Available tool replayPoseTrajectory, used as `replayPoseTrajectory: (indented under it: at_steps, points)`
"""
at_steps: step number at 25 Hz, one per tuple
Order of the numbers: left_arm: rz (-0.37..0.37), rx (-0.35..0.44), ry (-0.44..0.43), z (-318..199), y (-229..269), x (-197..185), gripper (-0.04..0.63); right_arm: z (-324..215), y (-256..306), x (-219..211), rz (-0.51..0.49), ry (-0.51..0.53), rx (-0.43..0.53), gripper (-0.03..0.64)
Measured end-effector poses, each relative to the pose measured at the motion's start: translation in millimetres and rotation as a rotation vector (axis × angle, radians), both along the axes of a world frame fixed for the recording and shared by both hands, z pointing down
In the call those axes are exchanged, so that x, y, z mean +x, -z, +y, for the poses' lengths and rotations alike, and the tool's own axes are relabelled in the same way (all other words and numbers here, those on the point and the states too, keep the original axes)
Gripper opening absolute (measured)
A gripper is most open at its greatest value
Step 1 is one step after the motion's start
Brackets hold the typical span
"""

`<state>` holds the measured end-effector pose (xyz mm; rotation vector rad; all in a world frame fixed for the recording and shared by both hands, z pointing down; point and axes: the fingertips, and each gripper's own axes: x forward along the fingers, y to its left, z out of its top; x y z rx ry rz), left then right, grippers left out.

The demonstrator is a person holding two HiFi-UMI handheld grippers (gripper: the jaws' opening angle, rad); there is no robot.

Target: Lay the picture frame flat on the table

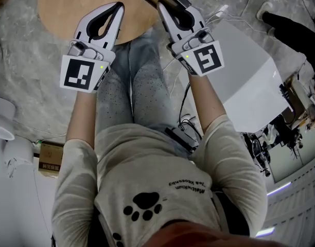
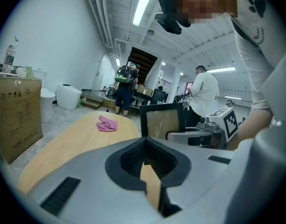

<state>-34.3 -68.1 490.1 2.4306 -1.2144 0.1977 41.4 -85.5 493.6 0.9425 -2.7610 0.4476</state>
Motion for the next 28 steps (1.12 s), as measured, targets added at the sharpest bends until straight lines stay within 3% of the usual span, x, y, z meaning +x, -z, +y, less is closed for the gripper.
replayPoseTrajectory:
  at_steps: [15,18,28]
  points:
    - [-0.048,-0.107,0.015,-10,-51,-6,0.014,1,-40,-11,-0.016,0.037,-0.086,0.018]
    - [-0.041,-0.142,0.01,-11,-60,-2,0.128,6,-46,-10,-0.013,0.052,-0.105,0.018]
    - [-0.024,-0.238,-0.059,-14,-93,13,0.129,10,-62,-14,-0.024,0.076,-0.153,0.018]
